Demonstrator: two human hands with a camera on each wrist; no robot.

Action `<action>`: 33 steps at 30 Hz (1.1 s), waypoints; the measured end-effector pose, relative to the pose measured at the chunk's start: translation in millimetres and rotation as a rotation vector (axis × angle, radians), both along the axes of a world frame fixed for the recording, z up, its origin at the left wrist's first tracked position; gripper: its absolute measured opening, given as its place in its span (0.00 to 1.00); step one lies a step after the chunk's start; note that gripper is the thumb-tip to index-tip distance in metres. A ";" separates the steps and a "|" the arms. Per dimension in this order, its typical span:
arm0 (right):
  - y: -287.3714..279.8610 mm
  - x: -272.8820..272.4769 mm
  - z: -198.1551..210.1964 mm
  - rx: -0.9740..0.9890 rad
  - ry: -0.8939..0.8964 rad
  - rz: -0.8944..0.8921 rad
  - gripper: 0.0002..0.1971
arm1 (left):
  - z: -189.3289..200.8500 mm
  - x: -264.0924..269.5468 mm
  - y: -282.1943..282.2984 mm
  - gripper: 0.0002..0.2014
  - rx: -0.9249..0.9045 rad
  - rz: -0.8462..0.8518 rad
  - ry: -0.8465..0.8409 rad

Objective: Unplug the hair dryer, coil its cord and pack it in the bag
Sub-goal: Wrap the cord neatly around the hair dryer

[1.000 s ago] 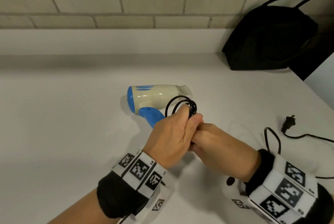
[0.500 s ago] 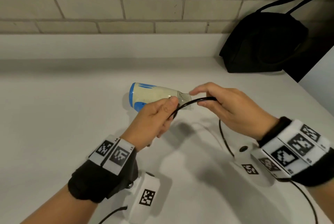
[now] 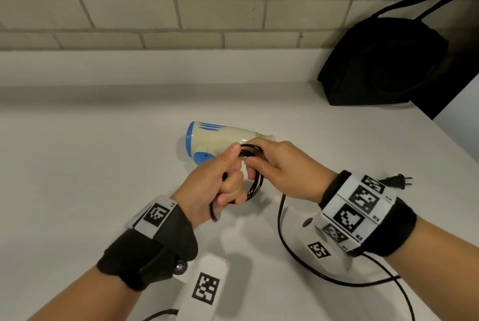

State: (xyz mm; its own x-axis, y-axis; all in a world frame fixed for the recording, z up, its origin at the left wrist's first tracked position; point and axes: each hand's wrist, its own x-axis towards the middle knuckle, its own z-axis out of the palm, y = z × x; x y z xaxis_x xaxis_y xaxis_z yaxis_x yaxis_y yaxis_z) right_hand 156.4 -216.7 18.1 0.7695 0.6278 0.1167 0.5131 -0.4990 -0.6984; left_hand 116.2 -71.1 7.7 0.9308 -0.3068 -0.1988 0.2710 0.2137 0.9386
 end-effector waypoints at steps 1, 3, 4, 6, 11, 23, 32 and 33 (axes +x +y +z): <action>0.5 0.1 -1.2 -0.033 -0.048 -0.022 0.09 | -0.4 0.8 -0.8 0.20 0.006 0.008 0.004; 2.6 -1.3 -1.8 -0.027 -0.080 -0.063 0.11 | -0.8 2.6 -1.0 0.17 0.000 0.039 0.016; 3.4 -2.9 -1.5 -0.014 -0.078 -0.079 0.12 | -1.4 3.4 -0.4 0.16 -0.016 0.052 0.022; 5.3 -5.3 -2.1 0.011 -0.060 -0.097 0.12 | -1.0 3.9 1.0 0.15 -0.084 0.056 0.036; 10.3 -7.6 -6.1 0.094 0.023 -0.110 0.12 | -1.6 4.6 2.8 0.14 -0.214 0.093 0.125; -47.3 -0.2 -5.1 -0.302 0.311 -0.165 0.13 | 3.7 7.4 20.7 0.23 -0.476 0.347 0.216; 9.3 -19.4 -24.9 -0.717 -0.074 -0.101 0.15 | 20.0 -7.1 -20.4 0.17 0.103 0.455 -0.281; 15.3 -20.0 -21.4 -0.725 -0.076 -0.073 0.16 | 17.6 -11.0 -27.4 0.16 0.247 0.412 -0.402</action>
State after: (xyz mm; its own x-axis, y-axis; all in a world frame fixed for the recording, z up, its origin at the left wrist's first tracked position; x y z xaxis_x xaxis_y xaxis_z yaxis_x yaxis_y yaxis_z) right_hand 136.4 -201.4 -3.3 0.8184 0.5154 -0.2539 0.4950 -0.8569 -0.1440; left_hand 105.2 -98.6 25.3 0.9795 0.1035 0.1726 -0.1724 -0.0113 0.9850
